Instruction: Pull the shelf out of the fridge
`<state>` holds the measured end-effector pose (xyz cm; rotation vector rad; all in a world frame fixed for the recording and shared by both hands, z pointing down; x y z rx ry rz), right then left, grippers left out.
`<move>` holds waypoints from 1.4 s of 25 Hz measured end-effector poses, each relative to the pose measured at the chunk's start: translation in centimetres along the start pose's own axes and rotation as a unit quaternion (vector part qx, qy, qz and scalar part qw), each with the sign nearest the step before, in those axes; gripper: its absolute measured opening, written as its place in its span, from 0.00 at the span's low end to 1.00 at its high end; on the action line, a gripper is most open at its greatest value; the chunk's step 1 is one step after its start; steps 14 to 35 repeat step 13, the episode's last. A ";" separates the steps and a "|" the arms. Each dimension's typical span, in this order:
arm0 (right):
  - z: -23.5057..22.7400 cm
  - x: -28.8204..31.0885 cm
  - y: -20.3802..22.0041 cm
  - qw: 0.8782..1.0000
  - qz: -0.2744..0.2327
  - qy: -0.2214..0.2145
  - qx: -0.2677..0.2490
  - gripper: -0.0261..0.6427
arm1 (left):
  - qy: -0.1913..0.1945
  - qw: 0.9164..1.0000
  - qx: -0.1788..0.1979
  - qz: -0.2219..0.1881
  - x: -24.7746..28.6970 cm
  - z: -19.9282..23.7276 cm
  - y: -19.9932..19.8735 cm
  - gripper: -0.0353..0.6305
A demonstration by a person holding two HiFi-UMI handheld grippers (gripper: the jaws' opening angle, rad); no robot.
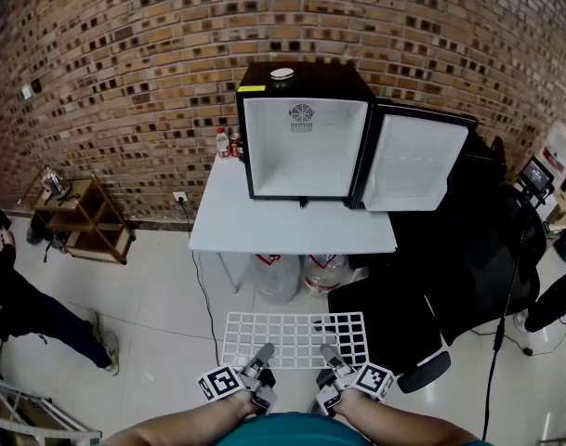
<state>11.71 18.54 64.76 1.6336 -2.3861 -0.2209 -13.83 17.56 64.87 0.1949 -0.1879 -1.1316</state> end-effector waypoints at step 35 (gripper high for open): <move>-0.2 0.4 0.0 1.000 0.000 -0.005 0.001 0.11 | 0.008 0.999 0.047 0.005 0.4 0.1 -0.9 0.08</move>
Point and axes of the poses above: the fingertips, and each gripper's own axes: x forward along the fingers, z to its left, y out of its underside, the point moved 9 cm from there along -x, backward along the fingers, and after that the axes turned 15 degrees about -z, right-handed, at the moved point
